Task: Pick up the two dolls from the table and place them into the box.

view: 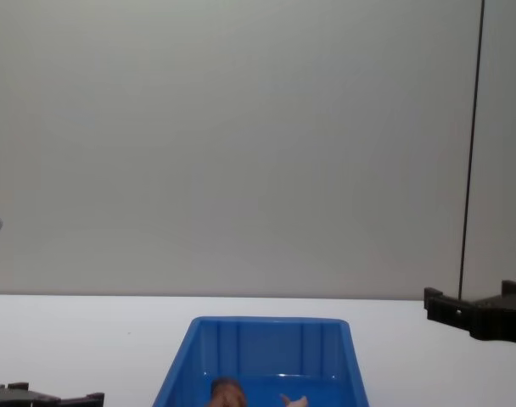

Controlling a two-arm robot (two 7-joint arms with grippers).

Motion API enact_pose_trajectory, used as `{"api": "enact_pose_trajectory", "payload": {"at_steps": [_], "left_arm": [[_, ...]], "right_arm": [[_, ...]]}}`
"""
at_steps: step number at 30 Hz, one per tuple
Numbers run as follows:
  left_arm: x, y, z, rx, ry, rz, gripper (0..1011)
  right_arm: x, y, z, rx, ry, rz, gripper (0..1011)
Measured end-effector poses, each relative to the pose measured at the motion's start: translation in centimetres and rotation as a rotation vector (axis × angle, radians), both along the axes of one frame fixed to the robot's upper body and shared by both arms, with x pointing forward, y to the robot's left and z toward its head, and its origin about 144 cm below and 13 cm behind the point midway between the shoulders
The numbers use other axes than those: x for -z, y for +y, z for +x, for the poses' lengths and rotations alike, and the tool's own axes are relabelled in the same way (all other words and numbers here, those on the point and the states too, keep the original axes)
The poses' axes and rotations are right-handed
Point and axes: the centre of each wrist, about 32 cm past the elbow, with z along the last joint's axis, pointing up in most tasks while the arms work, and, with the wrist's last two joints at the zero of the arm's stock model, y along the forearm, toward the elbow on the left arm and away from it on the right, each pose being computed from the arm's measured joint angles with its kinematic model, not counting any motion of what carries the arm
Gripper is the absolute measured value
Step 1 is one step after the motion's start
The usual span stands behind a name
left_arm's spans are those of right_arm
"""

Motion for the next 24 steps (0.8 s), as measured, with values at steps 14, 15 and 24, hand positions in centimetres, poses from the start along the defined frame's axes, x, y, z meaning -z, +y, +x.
{"api": "enact_pose_trajectory", "payload": {"at_steps": [14,15,24], "left_arm": [[1.2,0.6,1.0,0.015,0.015,-0.038,1001],[1.2,0.6,1.1,0.016,0.017,-0.04,994],[1.5,0.6,1.4,0.014,0.047,-0.057,765]], "right_arm": [[0.0,0.0,0.0,0.0,0.0,0.0,1001],[0.0,0.0,0.0,0.0,0.0,0.0,1001],[0.0,0.0,0.0,0.0,0.0,0.0,1001]]}}
